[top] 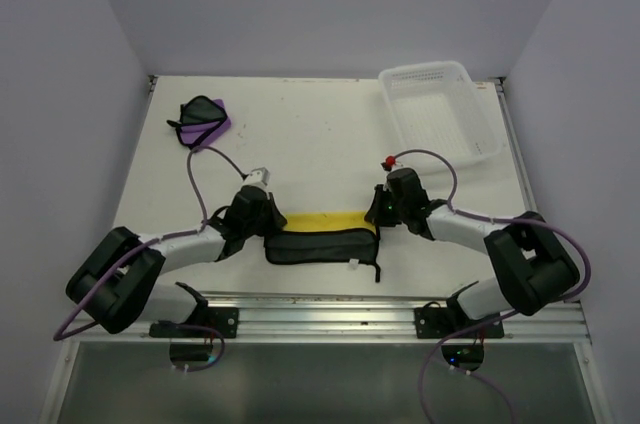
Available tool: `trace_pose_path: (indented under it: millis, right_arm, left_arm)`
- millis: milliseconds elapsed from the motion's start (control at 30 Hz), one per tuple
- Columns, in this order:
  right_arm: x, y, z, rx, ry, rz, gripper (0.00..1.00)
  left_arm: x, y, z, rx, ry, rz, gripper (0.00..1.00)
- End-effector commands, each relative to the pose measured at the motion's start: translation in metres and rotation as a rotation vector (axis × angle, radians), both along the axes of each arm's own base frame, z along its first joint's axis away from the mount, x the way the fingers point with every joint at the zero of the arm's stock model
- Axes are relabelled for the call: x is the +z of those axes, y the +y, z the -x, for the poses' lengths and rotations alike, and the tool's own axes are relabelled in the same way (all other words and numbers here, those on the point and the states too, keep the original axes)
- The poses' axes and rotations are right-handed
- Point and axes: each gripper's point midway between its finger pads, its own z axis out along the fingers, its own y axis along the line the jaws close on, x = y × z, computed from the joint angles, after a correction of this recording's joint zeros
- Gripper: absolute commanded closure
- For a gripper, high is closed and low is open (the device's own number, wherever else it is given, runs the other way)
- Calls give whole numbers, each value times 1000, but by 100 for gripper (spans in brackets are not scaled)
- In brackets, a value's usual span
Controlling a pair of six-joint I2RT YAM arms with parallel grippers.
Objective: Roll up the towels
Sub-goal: Fold the towel
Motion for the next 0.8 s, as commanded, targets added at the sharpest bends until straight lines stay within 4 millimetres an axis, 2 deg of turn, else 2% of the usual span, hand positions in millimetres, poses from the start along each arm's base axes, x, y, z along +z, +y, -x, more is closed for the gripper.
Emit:
trace_pose_path:
  millis: [0, 233, 433, 533, 600, 700, 767]
  right_arm:
    - [18, 8, -25, -31, -78, -27, 98]
    - [15, 11, -29, -43, -76, -34, 98]
    - [10, 14, -39, -44, -77, -19, 98]
    - [19, 22, -52, -30, -94, -27, 96]
    - [23, 27, -53, -11, -98, -40, 94]
    - [34, 32, -53, 22, -130, -66, 83]
    - [41, 30, -50, 39, -155, -67, 69]
  left_arm:
    - [-5, 7, -7, 65, 27, -45, 100]
    - [-20, 14, -4, 91, 65, -76, 100]
    - [-17, 15, -31, 120, 33, -169, 100]
    - [-8, 13, -50, 131, 4, -206, 100]
    - [-2, 9, -61, 128, -14, -212, 100]
    - [3, 8, -72, 137, -23, -227, 100]
    - [5, 12, -78, 149, -25, -239, 100]
